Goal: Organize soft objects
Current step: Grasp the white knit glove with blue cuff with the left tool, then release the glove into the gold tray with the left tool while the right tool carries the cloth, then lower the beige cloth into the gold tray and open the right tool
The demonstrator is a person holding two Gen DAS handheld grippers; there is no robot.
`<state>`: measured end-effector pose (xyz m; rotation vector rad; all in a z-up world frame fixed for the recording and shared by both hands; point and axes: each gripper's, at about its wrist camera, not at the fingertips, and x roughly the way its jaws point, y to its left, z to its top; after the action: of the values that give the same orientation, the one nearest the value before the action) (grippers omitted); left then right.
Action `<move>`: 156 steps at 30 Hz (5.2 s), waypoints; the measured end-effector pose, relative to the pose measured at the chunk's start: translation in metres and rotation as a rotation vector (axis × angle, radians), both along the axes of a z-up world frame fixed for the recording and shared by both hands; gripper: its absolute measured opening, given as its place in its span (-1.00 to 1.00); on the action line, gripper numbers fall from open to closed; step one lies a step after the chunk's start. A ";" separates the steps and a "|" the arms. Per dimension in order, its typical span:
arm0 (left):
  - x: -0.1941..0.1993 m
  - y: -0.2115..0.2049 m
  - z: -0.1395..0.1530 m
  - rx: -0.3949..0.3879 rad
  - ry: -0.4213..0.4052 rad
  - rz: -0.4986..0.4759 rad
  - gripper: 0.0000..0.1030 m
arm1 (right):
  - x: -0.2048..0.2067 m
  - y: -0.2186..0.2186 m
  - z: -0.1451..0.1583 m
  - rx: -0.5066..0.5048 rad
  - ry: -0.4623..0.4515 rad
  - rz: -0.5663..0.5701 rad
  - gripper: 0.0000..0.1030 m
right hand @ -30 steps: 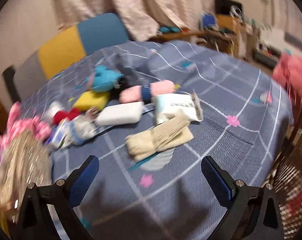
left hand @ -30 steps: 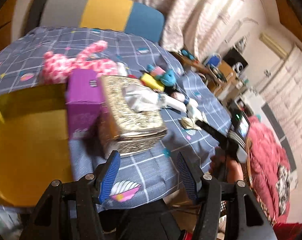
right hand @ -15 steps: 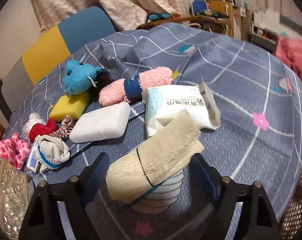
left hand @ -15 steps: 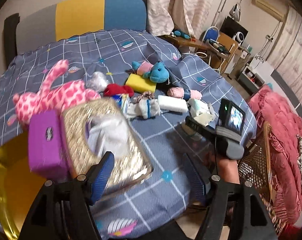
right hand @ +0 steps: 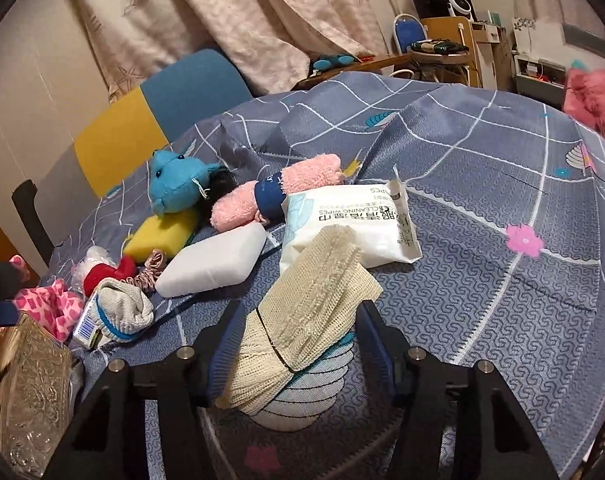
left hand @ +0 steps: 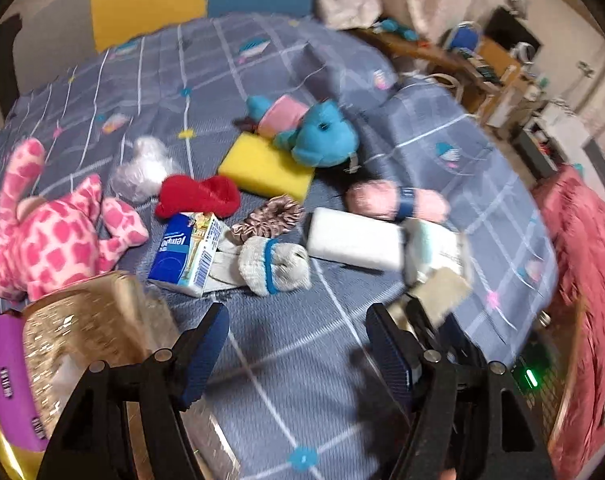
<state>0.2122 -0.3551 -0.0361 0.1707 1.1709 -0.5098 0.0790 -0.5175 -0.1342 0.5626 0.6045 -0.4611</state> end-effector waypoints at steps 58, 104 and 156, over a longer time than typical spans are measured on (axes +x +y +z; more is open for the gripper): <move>-0.002 0.396 0.004 -0.230 -0.170 0.485 -0.22 | -0.014 0.017 0.018 0.002 0.078 0.030 -0.83; 0.033 0.508 -0.074 -0.305 -0.017 0.680 0.17 | -0.016 0.178 0.195 -0.061 -0.210 0.397 -0.87; -0.089 0.509 -0.056 -0.330 -0.093 0.655 0.20 | 0.131 0.455 0.086 0.145 0.088 0.947 -0.09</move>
<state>0.1229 0.1538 -0.0916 -0.4592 0.9648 -0.1056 0.2098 -0.0626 -0.0481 0.3365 0.9126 0.4565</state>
